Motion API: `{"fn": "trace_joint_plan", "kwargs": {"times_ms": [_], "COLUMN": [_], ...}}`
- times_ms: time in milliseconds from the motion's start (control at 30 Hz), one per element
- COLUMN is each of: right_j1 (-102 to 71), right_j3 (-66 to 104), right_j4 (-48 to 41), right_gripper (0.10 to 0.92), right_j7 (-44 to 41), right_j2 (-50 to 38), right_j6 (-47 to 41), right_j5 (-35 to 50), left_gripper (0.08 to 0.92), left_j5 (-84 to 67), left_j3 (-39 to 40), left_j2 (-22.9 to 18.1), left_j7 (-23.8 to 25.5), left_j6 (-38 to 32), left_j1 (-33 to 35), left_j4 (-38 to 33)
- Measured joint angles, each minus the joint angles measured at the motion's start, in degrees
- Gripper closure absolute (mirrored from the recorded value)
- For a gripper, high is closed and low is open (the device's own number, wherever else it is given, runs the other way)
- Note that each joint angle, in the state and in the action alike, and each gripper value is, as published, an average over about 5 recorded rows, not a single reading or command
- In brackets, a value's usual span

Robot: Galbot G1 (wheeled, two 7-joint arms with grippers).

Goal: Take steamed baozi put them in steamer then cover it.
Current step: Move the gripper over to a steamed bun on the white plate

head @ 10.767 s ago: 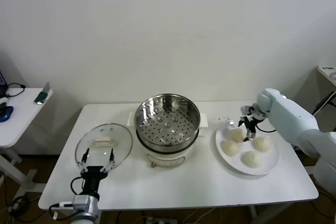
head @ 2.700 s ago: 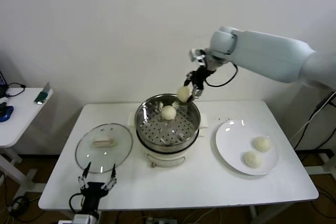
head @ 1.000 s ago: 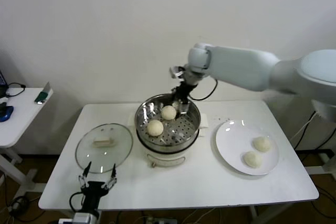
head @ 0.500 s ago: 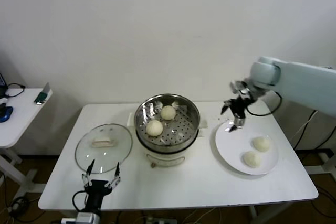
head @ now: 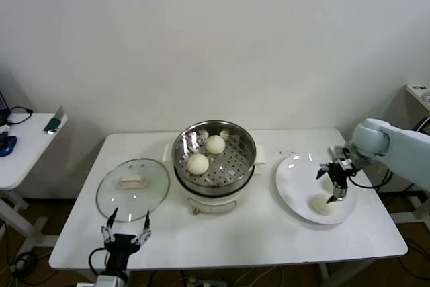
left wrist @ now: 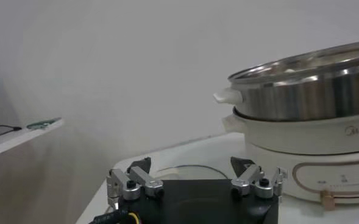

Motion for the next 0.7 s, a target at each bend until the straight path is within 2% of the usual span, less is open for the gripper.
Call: {"fn": "trace_joint_plan", "kwargs": {"times_ms": [700], "right_j1": [-7.9], "right_j3": [4.8], "right_j4": [-7.1], "right_gripper": [0.210], "right_j7": [0.1], "right_j2": [4.8], "right_j6": [0.5], "right_j5": [-4.6], "left_gripper": [0.177], "left_j5": [-0.3], "left_j3": [-0.6], "left_j2": [0.0], "left_j7": [0.0], "left_j6": [-0.7], "left_j1": [0.1], "left_j4": [1.7]}}
